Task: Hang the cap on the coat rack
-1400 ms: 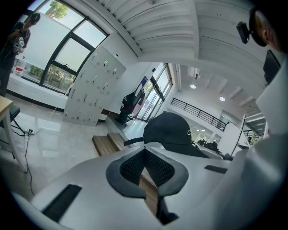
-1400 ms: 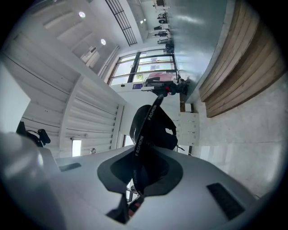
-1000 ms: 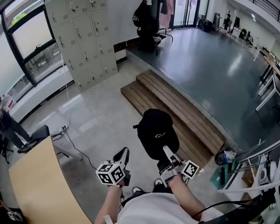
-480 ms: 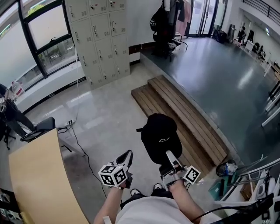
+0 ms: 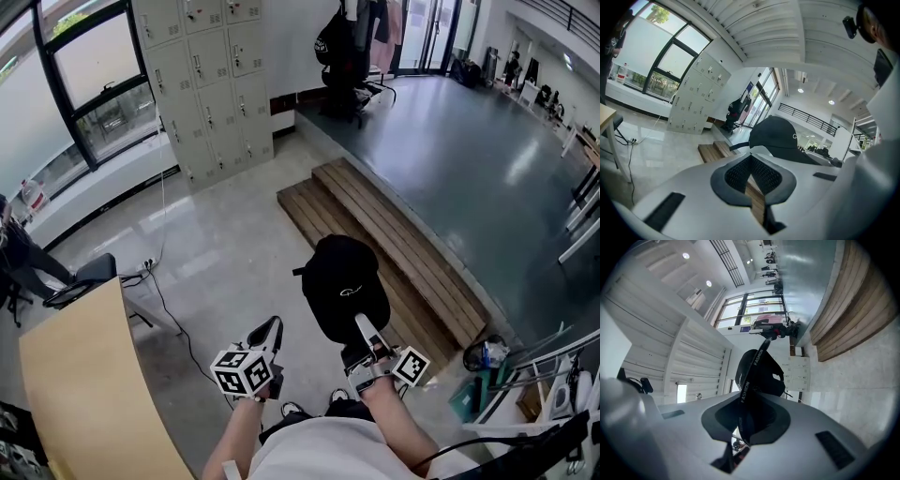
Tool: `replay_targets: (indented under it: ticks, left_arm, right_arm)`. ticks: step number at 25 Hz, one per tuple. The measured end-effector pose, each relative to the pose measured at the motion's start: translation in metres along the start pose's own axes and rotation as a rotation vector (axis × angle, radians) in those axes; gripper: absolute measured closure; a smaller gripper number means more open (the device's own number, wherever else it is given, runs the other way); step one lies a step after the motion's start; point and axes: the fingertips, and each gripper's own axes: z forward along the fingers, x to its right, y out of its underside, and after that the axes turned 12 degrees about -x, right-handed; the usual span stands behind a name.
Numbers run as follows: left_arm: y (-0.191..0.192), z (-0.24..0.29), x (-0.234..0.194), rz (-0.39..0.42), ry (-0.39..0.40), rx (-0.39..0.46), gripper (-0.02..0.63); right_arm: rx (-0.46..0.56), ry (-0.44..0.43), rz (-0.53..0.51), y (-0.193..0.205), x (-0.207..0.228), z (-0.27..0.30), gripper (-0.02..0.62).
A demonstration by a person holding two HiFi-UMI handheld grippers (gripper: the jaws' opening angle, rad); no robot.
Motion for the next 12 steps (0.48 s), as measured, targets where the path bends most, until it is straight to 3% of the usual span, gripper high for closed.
replay_targets:
  ticks: [5, 12]
  left_arm:
    - [-0.009, 0.008, 0.008, 0.026, 0.004, -0.013, 0.602]
    - [-0.026, 0.040, 0.042, 0.132, 0.077, -0.044, 0.603]
  right_arm:
    - [0.024, 0.047, -0.108, -0.019, -0.003, 0.010, 0.575]
    - [0.094, 0.133, -0.256, -0.056, -0.012, 0.008, 0.575]
